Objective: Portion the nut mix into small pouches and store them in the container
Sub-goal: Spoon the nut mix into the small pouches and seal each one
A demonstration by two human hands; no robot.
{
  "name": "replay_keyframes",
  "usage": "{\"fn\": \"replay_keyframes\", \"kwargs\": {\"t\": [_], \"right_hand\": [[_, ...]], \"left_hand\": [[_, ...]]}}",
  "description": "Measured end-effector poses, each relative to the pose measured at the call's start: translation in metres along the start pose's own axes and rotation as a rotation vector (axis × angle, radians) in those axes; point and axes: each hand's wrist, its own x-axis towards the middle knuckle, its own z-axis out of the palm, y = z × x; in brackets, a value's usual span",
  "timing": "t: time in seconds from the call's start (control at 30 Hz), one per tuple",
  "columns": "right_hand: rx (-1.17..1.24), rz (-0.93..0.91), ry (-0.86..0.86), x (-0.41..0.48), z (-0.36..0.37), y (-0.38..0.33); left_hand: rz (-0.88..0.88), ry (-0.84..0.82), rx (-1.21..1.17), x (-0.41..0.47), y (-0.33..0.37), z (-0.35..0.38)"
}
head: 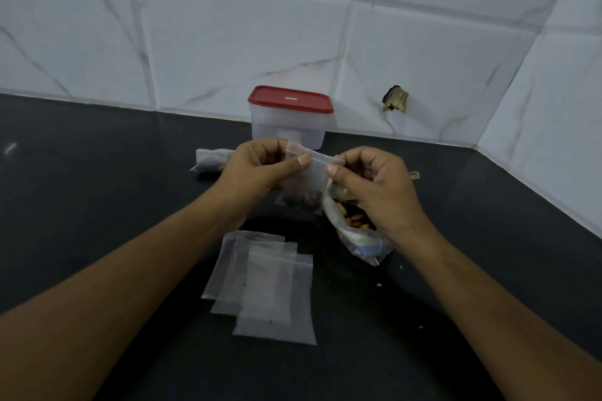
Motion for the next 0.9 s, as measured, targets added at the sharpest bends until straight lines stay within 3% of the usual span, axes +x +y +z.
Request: {"fn": "replay_keyframes", "kwargs": {"t": [0.9], "right_hand": [[-0.063,0.068,0.001,0.0034,-0.0068,0.0054]], "left_hand": [[-0.048,-0.013,0.01,0.0029,-0.0041,-0.0064]]}}
